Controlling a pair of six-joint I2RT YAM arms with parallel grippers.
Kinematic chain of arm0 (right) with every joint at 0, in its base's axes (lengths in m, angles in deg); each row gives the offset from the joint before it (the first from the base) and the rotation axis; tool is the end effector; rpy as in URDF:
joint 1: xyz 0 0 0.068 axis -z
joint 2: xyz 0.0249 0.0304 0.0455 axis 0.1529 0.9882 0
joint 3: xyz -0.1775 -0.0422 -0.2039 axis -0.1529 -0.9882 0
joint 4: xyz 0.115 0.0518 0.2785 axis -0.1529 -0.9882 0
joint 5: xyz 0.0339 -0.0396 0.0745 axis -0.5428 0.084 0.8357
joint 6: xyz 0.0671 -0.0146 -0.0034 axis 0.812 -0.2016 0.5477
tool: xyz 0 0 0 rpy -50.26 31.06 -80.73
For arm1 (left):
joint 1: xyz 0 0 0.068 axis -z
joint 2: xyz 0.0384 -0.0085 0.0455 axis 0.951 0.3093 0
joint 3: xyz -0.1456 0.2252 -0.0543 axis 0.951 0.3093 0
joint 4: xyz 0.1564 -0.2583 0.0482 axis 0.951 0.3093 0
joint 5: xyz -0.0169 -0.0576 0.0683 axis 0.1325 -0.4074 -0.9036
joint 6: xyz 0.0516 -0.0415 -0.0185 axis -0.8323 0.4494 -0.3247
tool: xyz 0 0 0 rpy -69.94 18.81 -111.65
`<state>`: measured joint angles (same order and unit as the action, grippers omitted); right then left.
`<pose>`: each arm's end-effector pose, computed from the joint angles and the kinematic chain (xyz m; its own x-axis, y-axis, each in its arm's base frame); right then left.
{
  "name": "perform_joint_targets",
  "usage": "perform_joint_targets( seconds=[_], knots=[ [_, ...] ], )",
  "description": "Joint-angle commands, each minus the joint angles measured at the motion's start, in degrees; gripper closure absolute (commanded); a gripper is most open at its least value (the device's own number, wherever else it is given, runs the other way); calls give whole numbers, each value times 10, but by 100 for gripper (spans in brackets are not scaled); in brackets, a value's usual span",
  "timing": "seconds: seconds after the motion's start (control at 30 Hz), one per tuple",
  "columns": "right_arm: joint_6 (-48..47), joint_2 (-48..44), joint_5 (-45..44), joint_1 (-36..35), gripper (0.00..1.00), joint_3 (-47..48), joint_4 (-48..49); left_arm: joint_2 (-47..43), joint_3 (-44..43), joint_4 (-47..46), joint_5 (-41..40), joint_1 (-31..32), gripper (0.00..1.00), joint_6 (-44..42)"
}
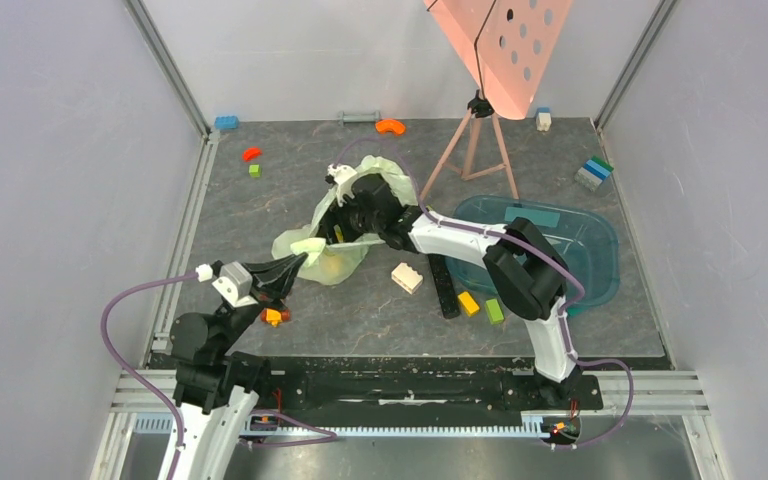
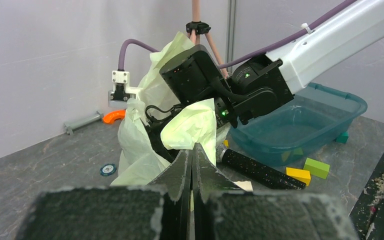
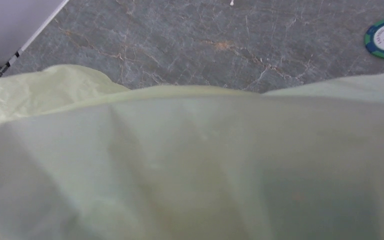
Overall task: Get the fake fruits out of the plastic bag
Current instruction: Adjust the plastic bag at the center of the board.
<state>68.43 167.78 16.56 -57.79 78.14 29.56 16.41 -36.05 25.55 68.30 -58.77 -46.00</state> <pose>0.3427 0.4119 0.1868 -0.4908 -0.2125 -0.8449 -0.7675 0.5644 0.3040 0.1235 -0.0554 0.3199 0.2468 -0.1670 -0.9546 0.6618 0.7486 0.0401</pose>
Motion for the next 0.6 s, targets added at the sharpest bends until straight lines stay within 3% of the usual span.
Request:
perform_joint_targets(
  seconds=[0.0,0.33,0.57],
  knots=[
    [-10,13,8,-7,23,17,-29,0,-9,10,0,-2,98,-25],
    [-88,-82,-40,-14,32,-113,-110,-4,-8,18,-41,-2,98,-33],
    [-122,-101,-76,-21,35,-111,-212,-6,-7,37,-46,-2,98,-36]
  ],
)
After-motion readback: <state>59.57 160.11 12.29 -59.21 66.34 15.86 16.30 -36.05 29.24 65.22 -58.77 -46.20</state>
